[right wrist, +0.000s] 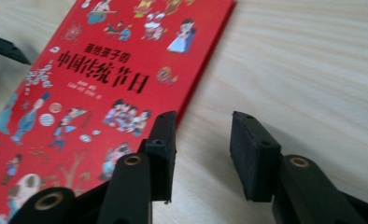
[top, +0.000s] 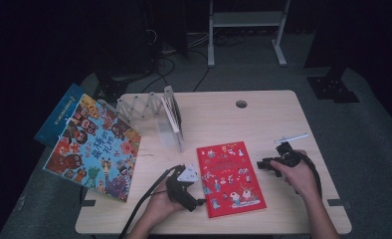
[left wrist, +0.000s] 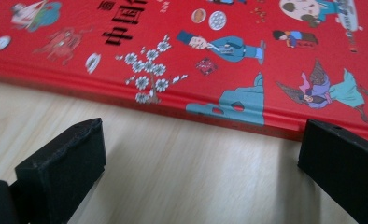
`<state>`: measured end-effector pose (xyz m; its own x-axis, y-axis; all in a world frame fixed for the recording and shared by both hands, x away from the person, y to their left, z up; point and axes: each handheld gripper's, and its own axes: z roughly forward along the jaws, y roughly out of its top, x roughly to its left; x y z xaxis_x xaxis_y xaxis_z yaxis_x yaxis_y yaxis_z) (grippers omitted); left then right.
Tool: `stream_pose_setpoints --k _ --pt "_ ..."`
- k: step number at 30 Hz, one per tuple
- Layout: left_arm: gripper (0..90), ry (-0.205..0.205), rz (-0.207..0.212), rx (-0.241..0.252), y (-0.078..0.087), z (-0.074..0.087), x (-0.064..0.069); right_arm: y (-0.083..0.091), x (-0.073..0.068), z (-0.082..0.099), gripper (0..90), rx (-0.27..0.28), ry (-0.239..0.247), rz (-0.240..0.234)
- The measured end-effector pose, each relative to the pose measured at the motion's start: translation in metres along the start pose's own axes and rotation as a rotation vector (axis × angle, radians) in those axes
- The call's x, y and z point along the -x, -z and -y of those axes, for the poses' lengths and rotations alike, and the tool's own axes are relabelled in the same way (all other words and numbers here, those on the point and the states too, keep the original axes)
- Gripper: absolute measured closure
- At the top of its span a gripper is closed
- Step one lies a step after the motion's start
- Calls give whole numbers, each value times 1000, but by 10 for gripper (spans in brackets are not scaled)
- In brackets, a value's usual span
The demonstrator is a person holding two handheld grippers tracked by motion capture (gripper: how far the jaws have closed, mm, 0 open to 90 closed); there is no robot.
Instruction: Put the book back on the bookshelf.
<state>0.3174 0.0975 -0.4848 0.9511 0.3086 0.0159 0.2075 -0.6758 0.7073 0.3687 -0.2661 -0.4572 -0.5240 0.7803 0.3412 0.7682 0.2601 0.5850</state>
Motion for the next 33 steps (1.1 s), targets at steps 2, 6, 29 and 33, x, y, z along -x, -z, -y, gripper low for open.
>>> stream_pose_setpoints --k 2,6,29,33 --pt "0 -5 5 1 -2 -2 2 -3 -1 -4 616 -37 0 -26" --pt "0 -2 9 3 -5 -5 3 -11 -4 -11 622 -84 7 -57" --pt "0 64 -71 -8 -2 -2 -13 -34 -3 -54 638 -311 43 -68" --pt "0 63 -70 -7 -2 -2 -13 -39 0 -54 628 -318 31 -96"
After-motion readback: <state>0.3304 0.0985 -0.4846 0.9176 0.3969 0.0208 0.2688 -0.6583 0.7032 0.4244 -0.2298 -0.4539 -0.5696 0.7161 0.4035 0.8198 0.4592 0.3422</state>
